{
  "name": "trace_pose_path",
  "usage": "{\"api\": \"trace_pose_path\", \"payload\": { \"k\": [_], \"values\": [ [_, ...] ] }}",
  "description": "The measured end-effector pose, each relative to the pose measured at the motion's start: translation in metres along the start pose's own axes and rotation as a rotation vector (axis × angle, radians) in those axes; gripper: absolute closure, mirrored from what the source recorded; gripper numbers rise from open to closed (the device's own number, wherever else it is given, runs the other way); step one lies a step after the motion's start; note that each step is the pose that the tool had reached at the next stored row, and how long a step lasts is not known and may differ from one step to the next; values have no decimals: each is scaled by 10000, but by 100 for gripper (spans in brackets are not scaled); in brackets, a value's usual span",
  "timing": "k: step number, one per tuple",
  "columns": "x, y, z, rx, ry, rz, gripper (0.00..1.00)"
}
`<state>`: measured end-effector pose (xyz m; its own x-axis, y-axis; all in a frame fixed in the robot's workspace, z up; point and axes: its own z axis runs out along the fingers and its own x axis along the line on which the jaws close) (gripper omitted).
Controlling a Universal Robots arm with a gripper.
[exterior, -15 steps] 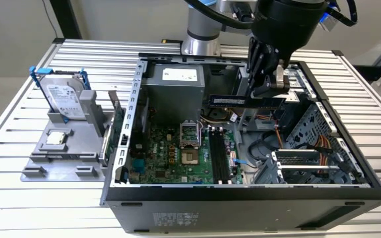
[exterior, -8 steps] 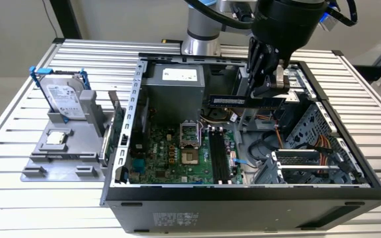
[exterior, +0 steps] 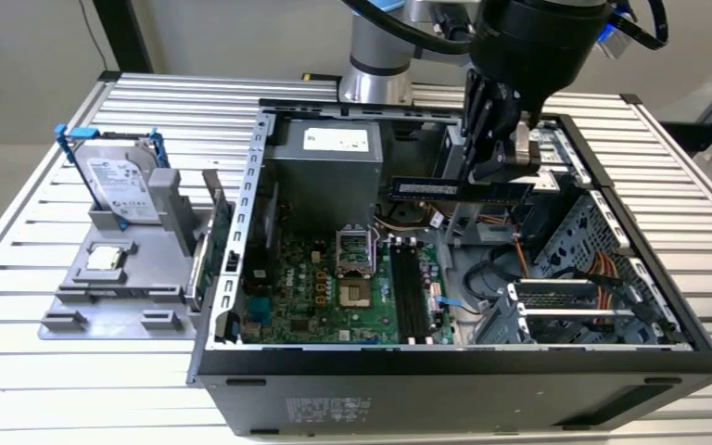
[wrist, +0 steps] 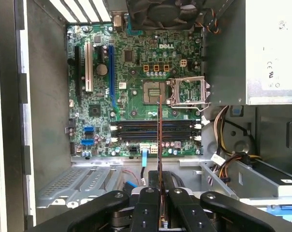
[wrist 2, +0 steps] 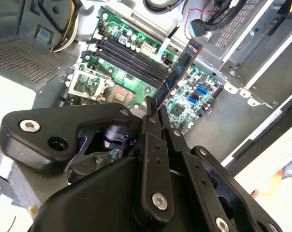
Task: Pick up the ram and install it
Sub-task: 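Pick up the ram and move it above insertion slot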
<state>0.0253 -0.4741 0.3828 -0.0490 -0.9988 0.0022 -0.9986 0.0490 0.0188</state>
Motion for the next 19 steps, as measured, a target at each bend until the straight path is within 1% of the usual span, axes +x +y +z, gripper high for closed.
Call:
{"api": "trace_pose_path", "payload": {
  "k": [4,13,19],
  "values": [
    [0,0,-1,-1,-2,175,100],
    [0,0,0,0,-4,207,100],
    [0,0,0,-1,-8,436,100]
  ]
}}
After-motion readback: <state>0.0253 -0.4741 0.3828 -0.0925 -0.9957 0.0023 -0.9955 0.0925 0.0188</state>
